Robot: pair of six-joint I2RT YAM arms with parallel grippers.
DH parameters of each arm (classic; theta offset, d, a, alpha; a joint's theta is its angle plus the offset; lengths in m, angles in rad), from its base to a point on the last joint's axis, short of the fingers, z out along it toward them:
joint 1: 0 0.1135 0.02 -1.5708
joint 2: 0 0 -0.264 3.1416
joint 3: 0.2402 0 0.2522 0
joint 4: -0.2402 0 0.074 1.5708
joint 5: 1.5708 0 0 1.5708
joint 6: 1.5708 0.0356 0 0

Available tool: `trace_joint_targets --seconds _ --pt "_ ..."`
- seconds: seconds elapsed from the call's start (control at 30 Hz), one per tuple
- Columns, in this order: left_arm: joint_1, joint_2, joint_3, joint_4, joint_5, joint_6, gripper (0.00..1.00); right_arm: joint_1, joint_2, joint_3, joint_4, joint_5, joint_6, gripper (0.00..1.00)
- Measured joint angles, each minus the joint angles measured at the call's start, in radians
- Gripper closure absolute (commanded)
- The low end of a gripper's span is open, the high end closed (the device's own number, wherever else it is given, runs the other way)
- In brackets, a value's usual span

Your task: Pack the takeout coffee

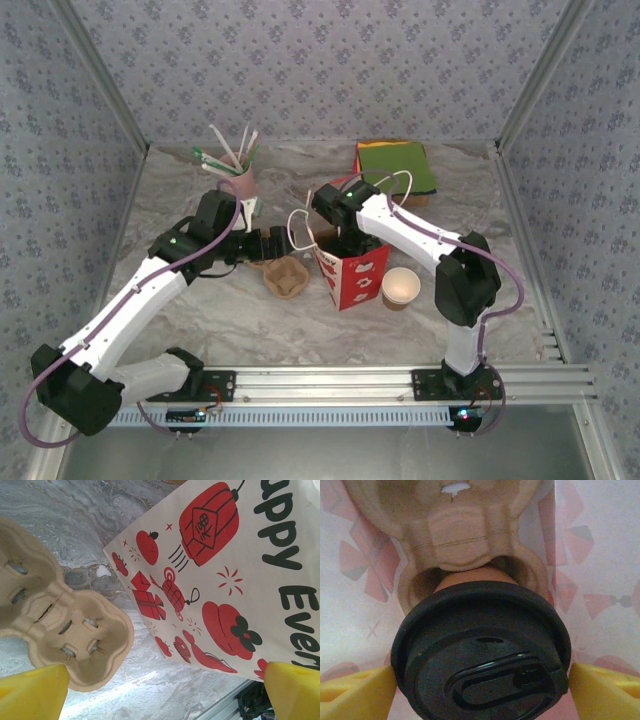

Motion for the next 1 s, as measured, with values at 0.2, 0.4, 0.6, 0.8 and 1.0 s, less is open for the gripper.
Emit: trace_joint_targets --seconds 0.2,0.4,0.6,0.8,1.0 --pt "0.0 0.0 0.0 0.0 0.0 0.0 0.0 0.004 0.0 0.0 -0.001 0.004 0.0 0.09" --pt "0.0 0.0 0.0 0.0 0.0 0.0 0.0 0.005 -0.002 0.0 -0.001 0.007 0.0 0.09" --pt "0.0 0.0 0.0 0.0 0.0 0.0 0.0 0.005 -0.002 0.0 -0.003 0.006 0.0 0.09" --pt "0.0 0.0 0.0 0.0 0.0 0.0 0.0 0.005 -0.002 0.0 -0.003 0.007 0.0 0.09" --pt "0.0 0.0 0.0 0.0 0.0 0.0 0.0 0.006 -0.011 -0.006 -0.005 0.007 0.003 0.09"
